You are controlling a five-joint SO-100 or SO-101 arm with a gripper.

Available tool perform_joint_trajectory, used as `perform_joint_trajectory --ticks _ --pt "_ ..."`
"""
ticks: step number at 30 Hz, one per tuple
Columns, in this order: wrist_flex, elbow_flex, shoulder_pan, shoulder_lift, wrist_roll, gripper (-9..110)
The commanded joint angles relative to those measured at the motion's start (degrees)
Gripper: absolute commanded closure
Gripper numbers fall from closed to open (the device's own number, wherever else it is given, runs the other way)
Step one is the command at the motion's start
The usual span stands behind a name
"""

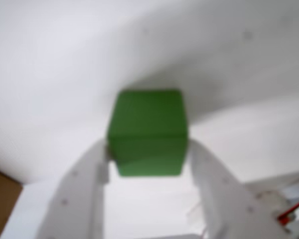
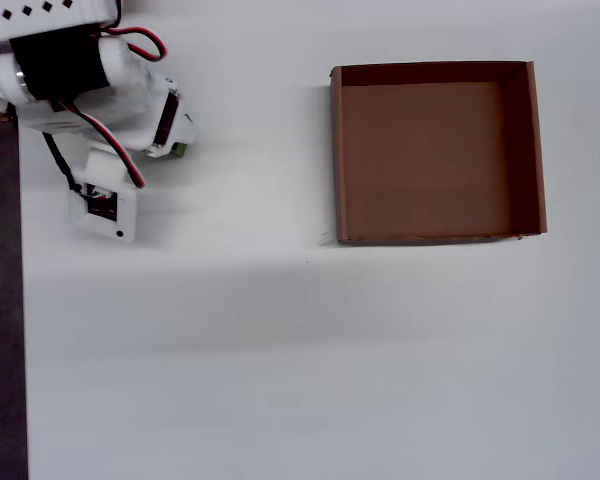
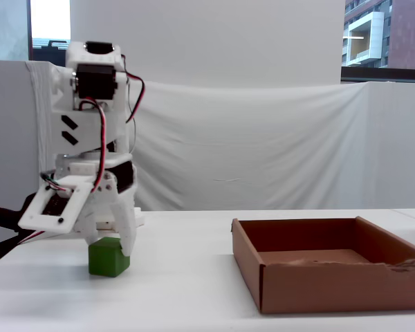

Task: Grasp a green cube and put it in a box.

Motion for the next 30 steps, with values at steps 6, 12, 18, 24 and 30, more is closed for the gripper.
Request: perform_joint_trajectory --ticks 6,12,18,24,30 --pt "0.26 -2.99 -0.18 1.41 0.35 86" --pt "2.81 -3.78 -0.18 3.60 0.35 86" --pt "4.75 -4.39 -0.88 6.68 0.35 86" --pt "6.24 -5.01 -1.67 10.20 0.35 86" --pt "9.58 -8.96 -3.52 13.10 0.35 86"
